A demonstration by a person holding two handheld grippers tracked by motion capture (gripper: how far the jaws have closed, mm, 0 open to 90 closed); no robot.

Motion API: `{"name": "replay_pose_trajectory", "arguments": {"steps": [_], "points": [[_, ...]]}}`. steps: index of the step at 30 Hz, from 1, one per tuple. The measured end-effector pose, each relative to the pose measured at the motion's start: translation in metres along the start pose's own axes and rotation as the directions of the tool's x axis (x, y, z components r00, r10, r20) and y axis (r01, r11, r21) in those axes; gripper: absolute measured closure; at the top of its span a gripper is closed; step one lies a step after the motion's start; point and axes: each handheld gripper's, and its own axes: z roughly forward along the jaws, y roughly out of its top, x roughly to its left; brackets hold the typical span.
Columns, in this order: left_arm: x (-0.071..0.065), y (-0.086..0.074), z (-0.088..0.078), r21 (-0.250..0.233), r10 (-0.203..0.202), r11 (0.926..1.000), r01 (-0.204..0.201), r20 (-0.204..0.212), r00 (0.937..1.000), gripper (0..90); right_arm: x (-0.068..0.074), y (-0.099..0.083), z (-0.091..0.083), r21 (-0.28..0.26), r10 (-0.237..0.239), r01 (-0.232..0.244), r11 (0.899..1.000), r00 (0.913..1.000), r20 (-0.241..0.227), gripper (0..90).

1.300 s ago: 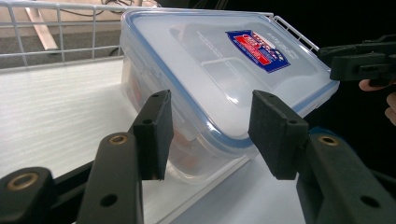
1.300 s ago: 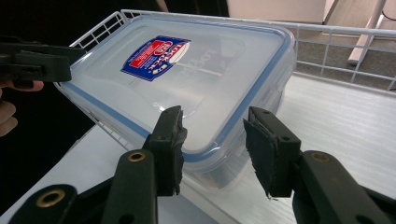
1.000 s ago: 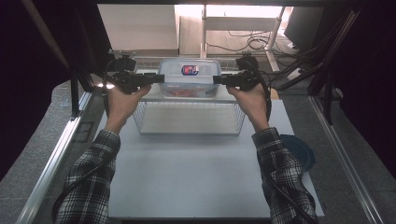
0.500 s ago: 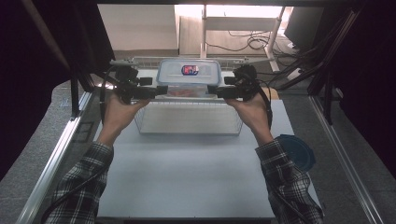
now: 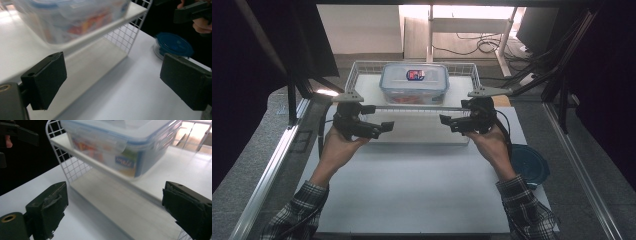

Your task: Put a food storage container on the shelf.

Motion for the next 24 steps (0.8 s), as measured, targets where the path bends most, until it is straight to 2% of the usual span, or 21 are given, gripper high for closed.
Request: {"name": "replay_pose_trajectory", "arguments": {"steps": [4,7,14,18,24], "points": [[-0.012,-0.015,-0.001,0.006,0.022,0.9997,-0.022,0.004,0.9997,5.1,0.008,-0.013,-0.005,0.005,-0.015,0.015,1.0,0.9998,-0.012,4.2],[-0.02,-0.027,-0.002,0.01,0.04,0.9992,-0.04,-0.011,0.9991,4.7,0.014,-0.023,-0.01,0.003,-0.023,0.023,1.0,0.9995,-0.023,3.6],[-0.038,-0.061,-0.002,0.004,0.043,0.9991,-0.043,-0.001,0.9991,3.8,0.025,-0.05,-0.025,-0.002,-0.038,0.038,0.999,0.9987,-0.033,2.8],[-0.05,-0.078,-0.001,0.019,0.068,0.9975,-0.068,-0.022,0.9974,3.6,0.028,-0.063,-0.031,-0.002,-0.037,0.037,0.999,0.9989,-0.03,2.8],[-0.06,-0.1,0.0,0.025,0.071,0.9972,-0.07,-0.029,0.997,3.7,0.031,-0.087,-0.039,0.012,-0.029,0.029,0.999,0.9993,-0.025,2.8]]}}
